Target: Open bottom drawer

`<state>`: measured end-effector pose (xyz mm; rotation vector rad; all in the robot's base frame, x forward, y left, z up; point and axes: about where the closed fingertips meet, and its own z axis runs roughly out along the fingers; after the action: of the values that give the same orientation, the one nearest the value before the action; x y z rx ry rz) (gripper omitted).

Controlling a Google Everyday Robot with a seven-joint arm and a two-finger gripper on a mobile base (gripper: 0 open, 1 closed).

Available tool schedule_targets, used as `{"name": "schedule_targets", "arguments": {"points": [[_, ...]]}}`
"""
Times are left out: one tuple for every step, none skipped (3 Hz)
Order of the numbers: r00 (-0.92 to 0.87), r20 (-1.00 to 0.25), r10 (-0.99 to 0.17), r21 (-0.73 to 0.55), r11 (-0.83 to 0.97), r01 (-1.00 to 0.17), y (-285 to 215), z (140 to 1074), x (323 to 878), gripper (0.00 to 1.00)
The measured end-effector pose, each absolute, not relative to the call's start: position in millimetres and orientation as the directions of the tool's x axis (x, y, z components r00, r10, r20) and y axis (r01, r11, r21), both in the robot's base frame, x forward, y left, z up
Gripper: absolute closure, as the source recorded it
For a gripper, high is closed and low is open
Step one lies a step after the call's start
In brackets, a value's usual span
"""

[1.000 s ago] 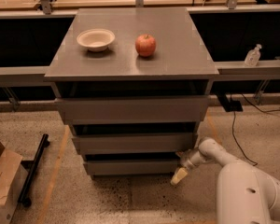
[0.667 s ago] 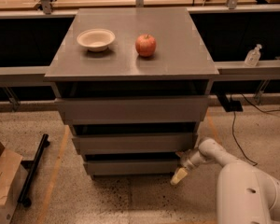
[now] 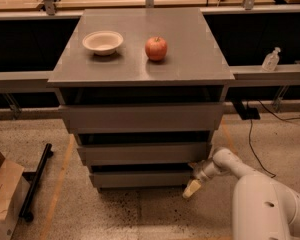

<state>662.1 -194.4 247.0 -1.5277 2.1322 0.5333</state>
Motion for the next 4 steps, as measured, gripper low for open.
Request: {"name": "schedule_targets", "arguments": {"points": [[-0.277,-0.573,-0.772,0.045,0.308,-0.950,-194,247,662,0.18],[-0.277,-0.573,-0.772,0.045,0.308,-0.950,-194,247,662,0.16],[-0.309,-0.594,-0.743,0.088,0.322,-0.943,-186,210,668,0.00],[-0.347,-0.617,-0.706,0.136,0.339,-0.931,-175,170,671,0.00]]}}
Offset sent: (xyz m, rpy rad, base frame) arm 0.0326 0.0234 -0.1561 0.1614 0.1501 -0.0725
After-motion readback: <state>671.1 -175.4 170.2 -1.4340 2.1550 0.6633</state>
